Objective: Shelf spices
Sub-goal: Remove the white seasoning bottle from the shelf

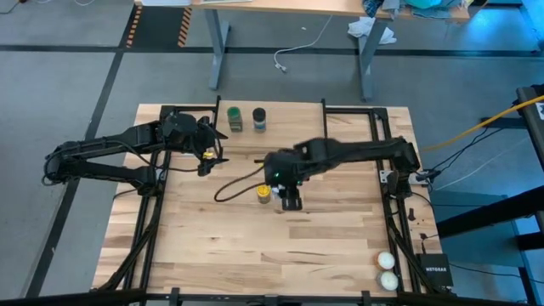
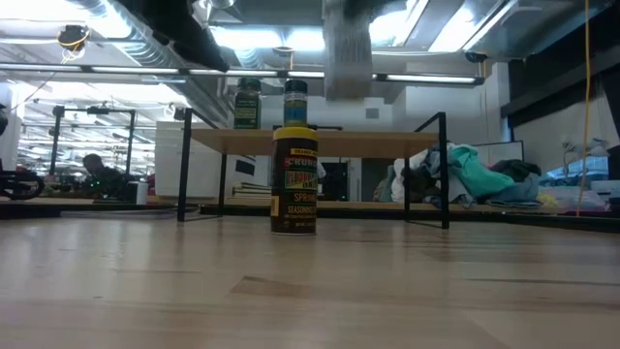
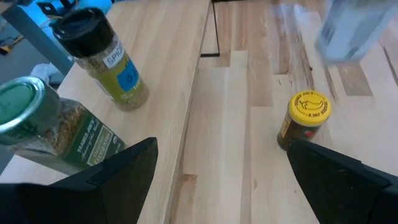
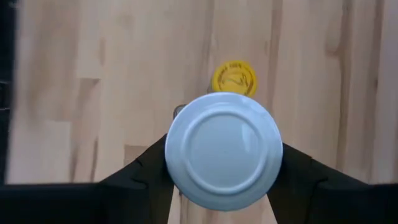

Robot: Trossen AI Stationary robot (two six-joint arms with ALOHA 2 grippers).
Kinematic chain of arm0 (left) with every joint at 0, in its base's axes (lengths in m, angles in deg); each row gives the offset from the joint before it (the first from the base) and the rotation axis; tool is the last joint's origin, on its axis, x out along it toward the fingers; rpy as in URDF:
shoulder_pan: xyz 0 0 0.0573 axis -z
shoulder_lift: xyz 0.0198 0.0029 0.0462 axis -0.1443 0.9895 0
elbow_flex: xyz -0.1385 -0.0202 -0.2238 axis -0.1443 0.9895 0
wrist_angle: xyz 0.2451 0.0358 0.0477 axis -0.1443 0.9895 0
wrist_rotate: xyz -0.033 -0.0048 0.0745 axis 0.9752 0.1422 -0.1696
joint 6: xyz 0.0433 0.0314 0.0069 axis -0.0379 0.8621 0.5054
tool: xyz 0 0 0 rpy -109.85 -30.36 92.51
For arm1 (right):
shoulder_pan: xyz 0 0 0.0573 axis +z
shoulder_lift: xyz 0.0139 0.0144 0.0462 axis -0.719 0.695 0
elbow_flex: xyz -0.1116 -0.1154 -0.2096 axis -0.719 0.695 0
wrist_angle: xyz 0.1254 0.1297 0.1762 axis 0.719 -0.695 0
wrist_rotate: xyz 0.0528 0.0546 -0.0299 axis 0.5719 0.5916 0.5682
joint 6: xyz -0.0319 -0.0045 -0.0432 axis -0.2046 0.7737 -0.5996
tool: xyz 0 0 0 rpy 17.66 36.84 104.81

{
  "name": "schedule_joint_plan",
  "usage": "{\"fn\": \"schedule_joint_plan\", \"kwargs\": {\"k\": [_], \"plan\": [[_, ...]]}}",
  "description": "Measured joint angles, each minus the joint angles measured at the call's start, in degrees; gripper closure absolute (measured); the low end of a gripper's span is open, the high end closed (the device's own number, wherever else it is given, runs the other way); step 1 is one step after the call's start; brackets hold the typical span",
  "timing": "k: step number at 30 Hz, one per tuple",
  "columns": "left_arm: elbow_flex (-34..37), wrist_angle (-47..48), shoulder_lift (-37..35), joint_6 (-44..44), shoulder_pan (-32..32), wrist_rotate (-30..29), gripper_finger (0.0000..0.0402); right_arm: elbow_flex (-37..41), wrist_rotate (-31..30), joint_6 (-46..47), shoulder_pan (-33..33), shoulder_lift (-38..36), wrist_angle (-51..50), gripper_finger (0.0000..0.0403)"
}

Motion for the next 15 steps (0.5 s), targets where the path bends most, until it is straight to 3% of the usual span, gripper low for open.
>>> {"fn": "schedule_joint_plan", "kwargs": {"k": [8,12,15], "plan": [[0.0,-0.21,0.0,-0.69,0.0,0.0,0.005,17.7,-0.57,4.9,-0.21,0.02,12.95,0.0204],[0.0,-0.16,0.0,-1.08,0.0,0.0,0.005,22.3,0.05,5.9,-0.21,0.02,20.92,0.0204],[0.0,-0.12,0.0,-1.11,0.0,0.0,0.005,23.52,-2.14,6.58,-0.19,0.02,20.34,0.0204]]}}
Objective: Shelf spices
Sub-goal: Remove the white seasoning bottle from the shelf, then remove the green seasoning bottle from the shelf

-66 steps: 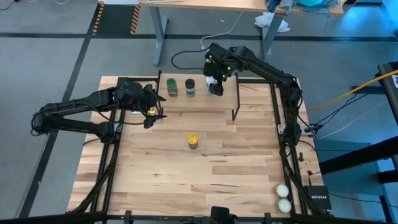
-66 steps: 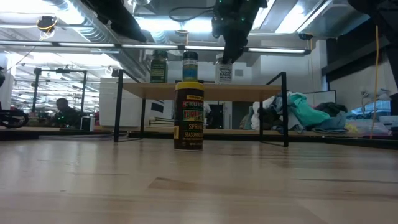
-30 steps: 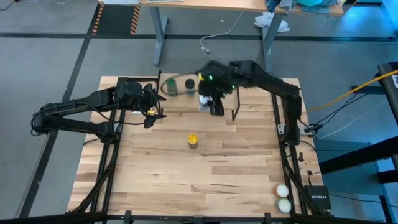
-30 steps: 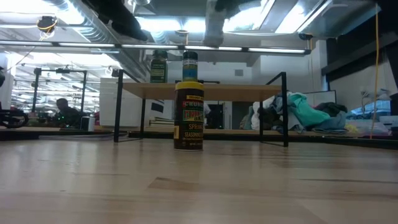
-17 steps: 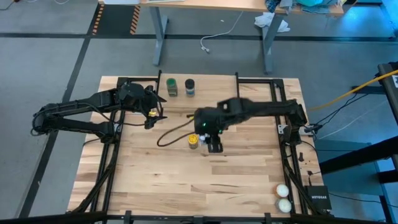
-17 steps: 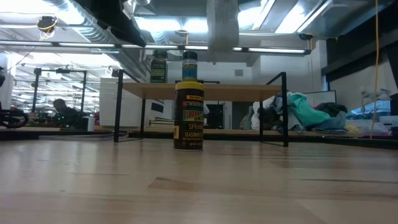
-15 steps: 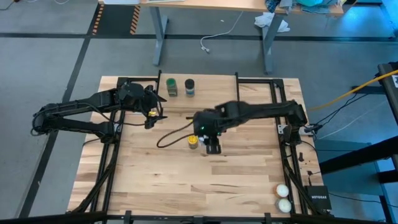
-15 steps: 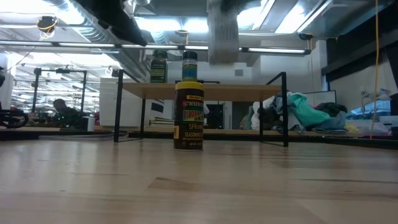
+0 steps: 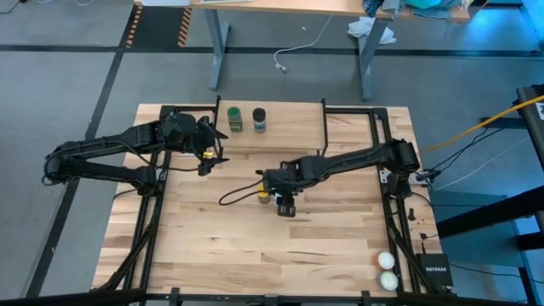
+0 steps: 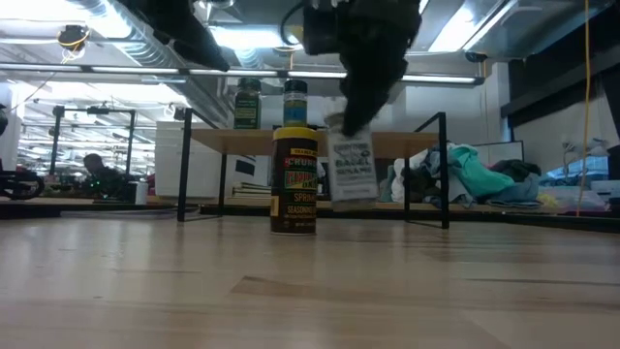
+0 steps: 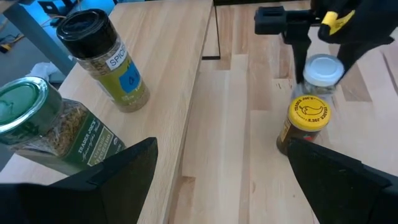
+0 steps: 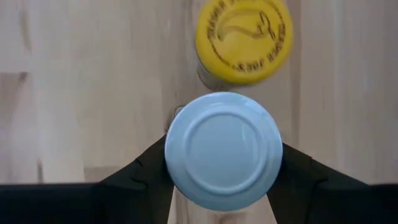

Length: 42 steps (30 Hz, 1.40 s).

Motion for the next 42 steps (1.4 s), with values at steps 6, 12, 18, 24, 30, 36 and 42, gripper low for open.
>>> {"fn": "schedule_joint_plan", "kwargs": {"k": [6,12,18,24,30,36,42], "plan": [[0.0,0.0,0.0,0.02,0.0,0.01,0.005,3.47,-1.14,1.01,-0.02,0.0,4.61,0.0204],[0.0,0.02,0.0,-0.2,0.08,0.02,0.005,7.17,-3.56,2.47,-0.02,-0.15,8.94,0.0204],[0.0,0.0,0.0,-0.18,0.13,0.02,0.005,7.85,-3.77,2.34,0.0,-0.46,11.02,0.0204],[0.02,-0.1,0.0,-0.34,0.13,0.01,0.005,7.45,-5.95,2.9,0.02,-2.26,9.85,0.0097],[0.04,-0.48,0.0,-0.42,0.13,0.02,0.005,4.41,-5.51,2.67,0.04,-3.89,7.79,0.0048],[0.04,-3.69,0.0,-1.06,0.19,0.02,0.005,-1.59,-6.89,-0.03,0.04,-6.31,2.68,0.0067],[0.04,-9.22,0.0,-3.81,1.96,0.17,0.005,-13.46,-14.08,-9.18,0.06,-8.32,-6.77,0.0093]]}}
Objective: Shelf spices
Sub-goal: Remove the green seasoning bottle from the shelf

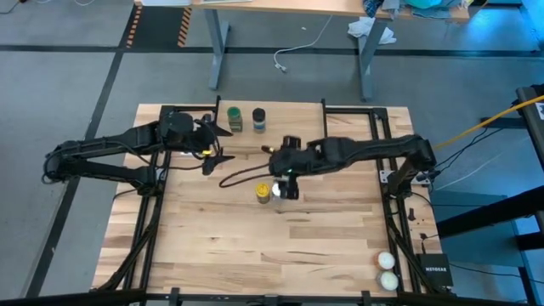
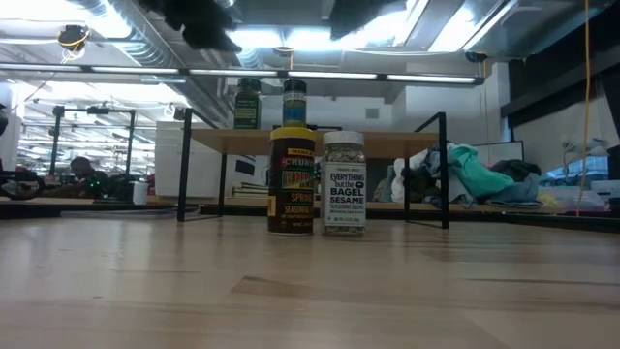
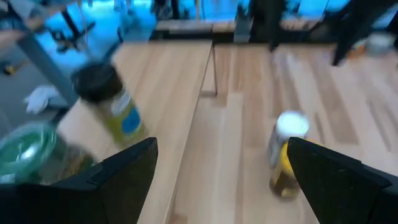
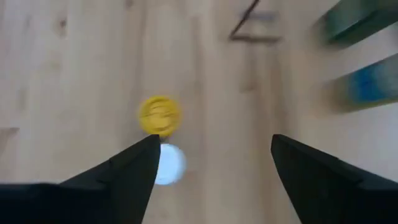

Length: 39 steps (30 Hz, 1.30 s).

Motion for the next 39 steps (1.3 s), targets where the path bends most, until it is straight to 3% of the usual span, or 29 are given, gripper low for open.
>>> {"fn": "schedule_joint_plan", "kwargs": {"k": [5,10,13,17,23,30,39], "plan": [[0.0,-5.11,0.37,0.97,0.97,-1.41,0.005,-11.56,-10.96,-8.34,0.0,-0.12,-5.03,0.0114],[-2.73,-2.54,0.38,12.07,0.07,-17.89,0.005,-22.32,-15.36,-11.17,0.5,-0.3,-8.95,0.0132],[-5.02,-1.87,1.29,17.49,-1.8,-21.77,0.005,-27.73,-17.14,-11.45,1.79,-0.27,-11.65,0.0138],[-8.47,2.0,5.48,17.51,-4.88,-20.79,0.005,-31.73,-22.17,-13.11,4.17,-0.36,-13.41,0.0139],[-11.53,7.6,14.97,13.59,-8.72,-17.64,0.005,-31.08,-28.39,-15.77,7.1,-0.93,-14.94,0.0139],[-13.29,5.01,19.37,12.94,-11.25,-17.75,0.005,-31.1,-28.9,-12.31,7.85,-0.95,-21.07,0.0139],[-13.31,6.13,19.45,11.7,-12.08,-16.41,0.005,-31.1,-28.88,-8.93,7.85,-0.95,-25.59,0.0139]]}}
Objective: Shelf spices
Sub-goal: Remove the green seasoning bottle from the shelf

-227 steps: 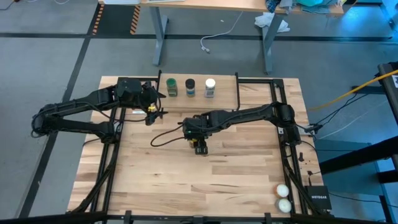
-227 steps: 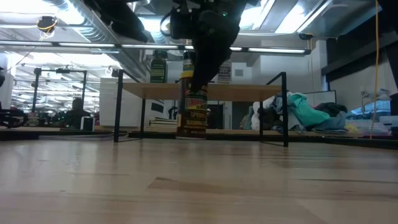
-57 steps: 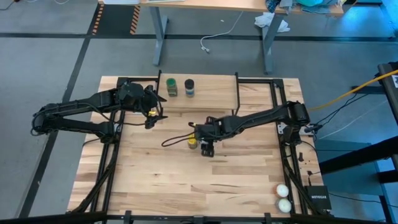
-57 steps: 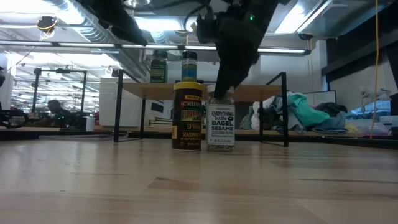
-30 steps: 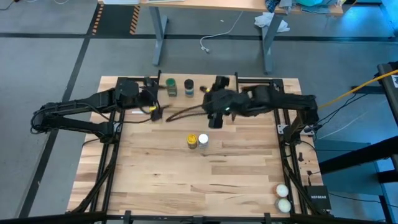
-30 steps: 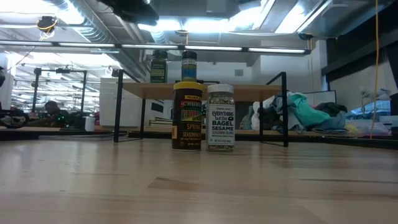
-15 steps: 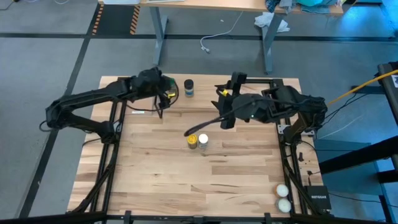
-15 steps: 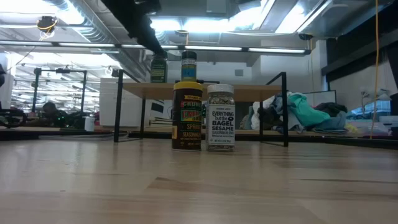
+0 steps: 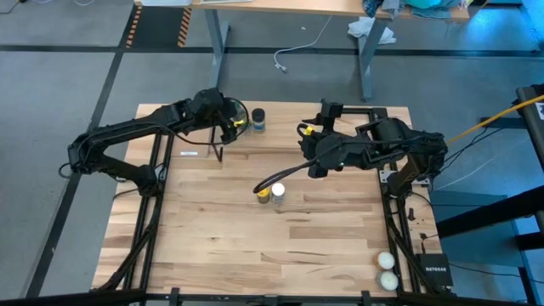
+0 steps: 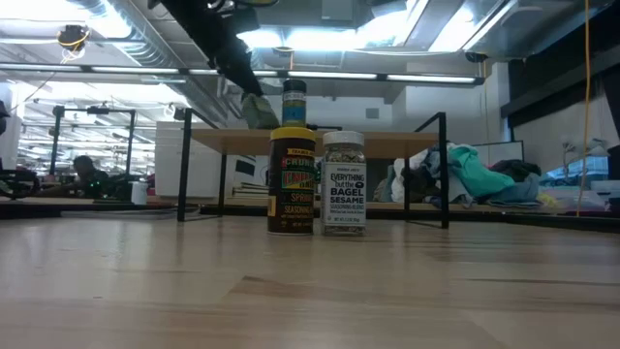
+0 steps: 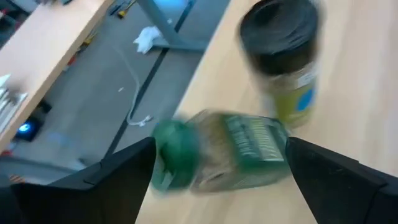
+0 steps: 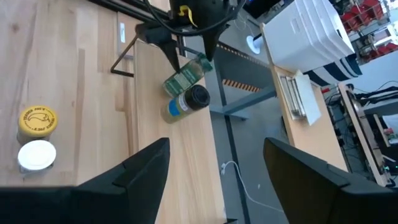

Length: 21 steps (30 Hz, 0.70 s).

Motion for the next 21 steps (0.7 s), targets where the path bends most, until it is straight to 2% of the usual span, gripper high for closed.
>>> {"fn": "schedule_joint_plan", "kwargs": {"k": [11,13,18,21], "plan": [[0.0,0.88,0.0,-0.58,2.89,0.01,0.005,0.01,-0.02,-0.04,-0.02,0.0,-0.1,0.0139],[0.0,1.35,0.0,3.05,3.14,-0.23,0.005,0.02,0.0,-0.04,-0.02,0.0,-0.11,0.0139],[0.02,3.71,0.02,18.4,3.26,0.54,0.005,0.02,-0.01,-0.2,-0.02,0.0,-0.11,0.0139],[0.02,3.36,0.41,23.98,2.8,0.89,0.005,0.02,0.0,-0.21,-0.02,0.0,-0.11,0.0139]]}}
